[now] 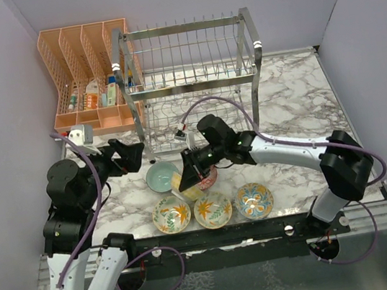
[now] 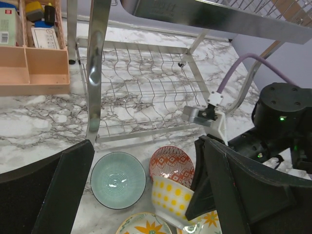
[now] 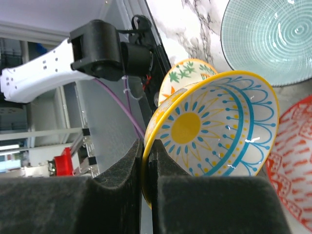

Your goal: Load the bowls into the dish rack

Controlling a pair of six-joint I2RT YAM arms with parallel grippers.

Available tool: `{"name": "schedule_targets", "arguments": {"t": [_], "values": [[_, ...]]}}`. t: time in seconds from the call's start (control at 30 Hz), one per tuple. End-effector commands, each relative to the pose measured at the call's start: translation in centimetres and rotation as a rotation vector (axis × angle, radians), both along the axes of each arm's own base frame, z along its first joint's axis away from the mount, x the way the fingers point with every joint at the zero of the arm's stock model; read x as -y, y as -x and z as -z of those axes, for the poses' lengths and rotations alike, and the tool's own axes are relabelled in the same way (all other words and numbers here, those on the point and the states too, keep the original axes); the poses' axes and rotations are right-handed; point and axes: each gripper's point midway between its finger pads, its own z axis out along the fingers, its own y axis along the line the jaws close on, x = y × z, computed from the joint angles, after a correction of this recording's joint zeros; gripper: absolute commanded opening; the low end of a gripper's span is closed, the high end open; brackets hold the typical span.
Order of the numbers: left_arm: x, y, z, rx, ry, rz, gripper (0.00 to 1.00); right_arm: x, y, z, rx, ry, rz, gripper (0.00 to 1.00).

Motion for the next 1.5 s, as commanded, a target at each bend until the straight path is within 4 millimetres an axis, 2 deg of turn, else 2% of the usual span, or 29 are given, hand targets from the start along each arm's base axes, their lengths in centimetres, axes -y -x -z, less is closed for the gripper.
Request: {"name": "schedule_targets", "arguments": {"t": [0.0,0.2,0.4,0.8,0.97,1.13,1.47], "values": [[-0.9,0.3,-1.6,0.043,-0.028,-0.034,0.99,-3.2,-0.5,-3.4,-0.002,-0.173,-0.052,0.01],[-0.8,0.5,-3.0,0.071,-0.028,-0.029,0.99,-4.5,-3.3,-5.0,0.035,-0.263,0.008,0.01],[-0.8,0.5,-3.2,0.075,-0.032,-0.023,0.99,-4.3,-6.8,-6.2,0.02,-0.395,0.105,0.01],[-0.6,0.0,-3.3,0.067,-0.044,-0.013,0.99,-4.1,-12.8,-6.1,0.0,-0.573,0.204,0.01],[-0.5,-0.4,-3.2,0.064,-0.055,-0.009,0.99,-4.4,-16.4,-6.3,0.035,-0.592,0.259,0.01],[-0.4,-0.5,-3.5,0.073,-0.062,0.0,0.99,-4.7,-19.9,-7.6,0.063,-0.641,0.296,0.01],[-0.4,-0.6,-2.8,0.064,-0.073,0.002,0.99,-4.8,-25.3,-7.6,0.096,-0.717,0.409,0.01]]}}
